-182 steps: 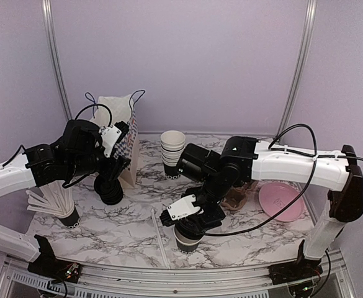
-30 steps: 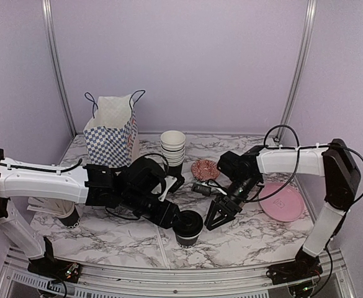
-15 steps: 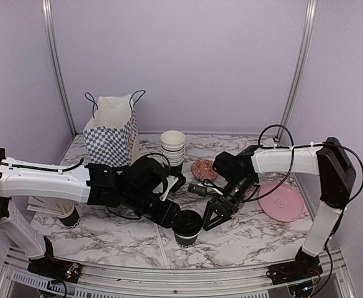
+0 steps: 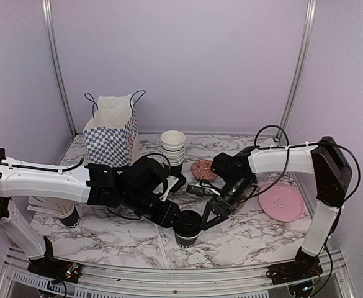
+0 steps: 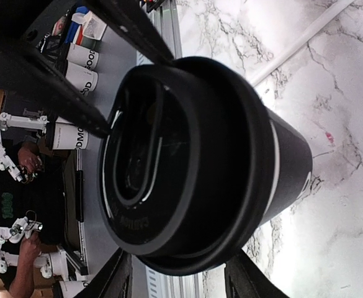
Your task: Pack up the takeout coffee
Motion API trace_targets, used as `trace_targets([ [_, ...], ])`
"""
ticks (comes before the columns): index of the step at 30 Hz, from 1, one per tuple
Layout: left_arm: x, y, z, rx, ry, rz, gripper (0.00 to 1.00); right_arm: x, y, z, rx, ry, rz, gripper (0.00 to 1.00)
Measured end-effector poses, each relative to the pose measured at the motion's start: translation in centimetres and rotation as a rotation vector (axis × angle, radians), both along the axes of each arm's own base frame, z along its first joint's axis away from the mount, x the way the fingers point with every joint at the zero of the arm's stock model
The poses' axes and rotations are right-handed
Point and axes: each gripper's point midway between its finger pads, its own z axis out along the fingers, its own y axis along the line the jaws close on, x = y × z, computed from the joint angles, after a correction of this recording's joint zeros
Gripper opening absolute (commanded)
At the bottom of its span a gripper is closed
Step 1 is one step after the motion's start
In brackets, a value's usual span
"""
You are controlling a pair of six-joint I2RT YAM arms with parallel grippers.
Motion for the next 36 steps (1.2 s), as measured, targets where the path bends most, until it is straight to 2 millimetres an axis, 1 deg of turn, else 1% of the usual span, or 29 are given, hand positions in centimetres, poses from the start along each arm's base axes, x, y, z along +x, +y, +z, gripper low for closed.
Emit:
trace_targets([
  [3, -0.19, -0.07, -0.01, 0.001, -0.003, -0.004, 0.37, 0.25, 0.23, -0.53, -0.013, 0.017, -0.005, 0.5],
  [8, -0.45, -0.07, -0.17, 0.009, -0.01, -0.006, 0.37, 0.27, 0.35, -0.5, -0.016, 0.033, -0.01, 0.57],
  [11, -0.63, -0.08, -0.28, 0.014, -0.011, -0.009, 0.37, 0.3, 0.38, -0.4, -0.017, 0.035, -0.011, 0.57],
  [16, -0.49, -0.07, -0.41, 0.019, -0.015, -0.004, 0.37, 0.33, 0.51, -0.56, -0.029, 0.045, -0.013, 0.52],
  [18, -0.47, -0.06, -0.47, 0.021, -0.017, -0.003, 0.37, 0.29, 0.47, -0.68, -0.043, 0.055, -0.019, 0.48],
  [19, -0.45, -0.06, -0.48, 0.022, -0.019, -0.001, 0.38, 0.3, 0.43, -0.74, -0.051, 0.058, -0.023, 0.44],
  [21, -0.42, -0.05, -0.5, 0.024, -0.025, 0.001, 0.41, 0.3, 0.37, -0.83, -0.069, 0.069, -0.033, 0.38],
  [26, -0.44, -0.12, -0.47, 0.026, -0.036, 0.005, 0.49, 0.22, 0.39, -0.59, -0.083, 0.102, -0.053, 0.35],
  [30, -0.36, -0.2, -0.37, 0.026, -0.048, 0.01, 0.53, 0.14, 0.49, -0.36, -0.069, 0.11, -0.05, 0.38],
  [33, -0.19, -0.2, -0.26, 0.027, -0.056, 0.017, 0.56, 0.2, 0.61, -0.18, -0.047, 0.094, -0.036, 0.44],
  [36, 0.03, -0.14, -0.2, 0.03, -0.068, 0.026, 0.58, 0.3, 0.68, -0.19, -0.033, 0.075, -0.026, 0.53],
])
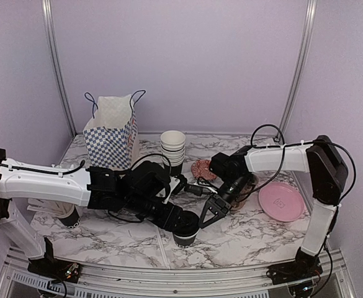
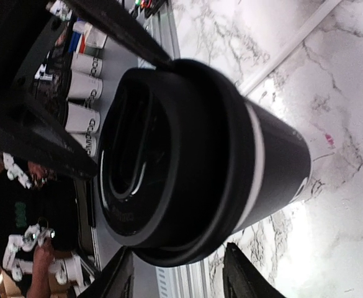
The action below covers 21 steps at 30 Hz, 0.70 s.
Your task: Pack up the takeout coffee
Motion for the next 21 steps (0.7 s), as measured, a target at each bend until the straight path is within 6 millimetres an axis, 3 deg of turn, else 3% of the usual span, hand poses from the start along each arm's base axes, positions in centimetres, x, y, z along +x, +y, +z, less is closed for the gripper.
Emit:
trace_targets([
  [4, 0.2, 0.6, 0.1, 0.021, -0.02, 0.019, 0.6, 0.2, 0.1, 0.0, 0.012, -0.028, 0.01, 0.63],
  [13, 0.7, 1.8, 1.1, 0.04, -0.066, 0.032, 0.6, 1.2, -1.0, -0.1, 0.008, -0.134, 0.002, 0.69],
  [16, 0.7, 2.0, 1.1, 0.049, -0.083, 0.019, 0.64, 1.2, -1.6, -0.3, 0.013, -0.215, 0.017, 0.79],
  [19, 0.5, 2.4, 1.3, 0.055, -0.112, -0.012, 0.7, 1.1, -2.7, -0.6, 0.028, -0.354, 0.032, 0.98],
  [21, 0.3, 2.8, 1.4, 0.06, -0.14, -0.041, 0.7, 0.9, -3.4, -0.7, 0.05, -0.468, 0.044, 0.99],
])
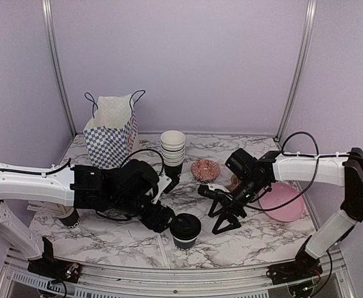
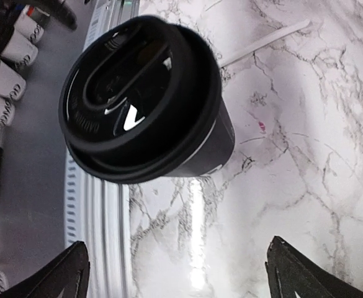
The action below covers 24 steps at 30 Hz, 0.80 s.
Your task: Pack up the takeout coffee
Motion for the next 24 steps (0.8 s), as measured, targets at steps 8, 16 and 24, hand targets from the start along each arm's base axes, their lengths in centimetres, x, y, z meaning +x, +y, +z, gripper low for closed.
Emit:
trace_targets([
  [8, -1.3, 2.5, -1.1, -0.031, -0.192, -0.122, 0.71, -1.1, 1.8, -0.8, 0.054, -0.335, 0.118, 0.99],
  [16, -0.9, 1.6, -1.5, -0.041, -0.297, -0.162, 0.72, -0.2, 3.7, -2.2, 0.029, -0.406, 0.087, 0.98],
  [24, -0.7, 0.9, -1.5, -0.055, -0.317, -0.155, 0.72, 2.6, 5.1, -2.0, 0.032, -0.387, -0.017, 0.95],
])
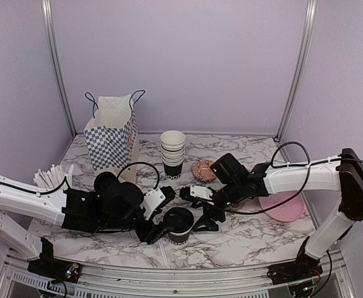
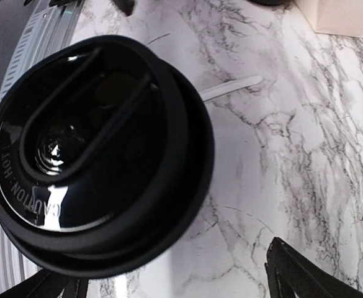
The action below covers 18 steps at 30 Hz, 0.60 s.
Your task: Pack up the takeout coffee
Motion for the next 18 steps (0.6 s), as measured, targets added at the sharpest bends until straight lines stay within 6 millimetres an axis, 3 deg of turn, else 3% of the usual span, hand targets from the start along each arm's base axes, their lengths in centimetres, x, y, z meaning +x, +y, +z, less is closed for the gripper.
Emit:
trace_targets([
  [6, -0.1, 0.3, -0.1, -0.008, 0.003, 0.007, 0.72, 3.9, -0.1, 0.3, 0.027, 0.023, -0.106, 0.93],
  [10, 0.0, 0.5, 0.3, -0.018, 0.0, 0.014, 0.72, 5.4, 0.0, 0.4, 0.036, 0.041, -0.146, 0.93],
  [18, 1.1, 1.2, 2.3, -0.049, 0.028, 0.13, 0.72, 5.6, -1.5, 1.3, 0.024, 0.054, -0.173, 0.9],
])
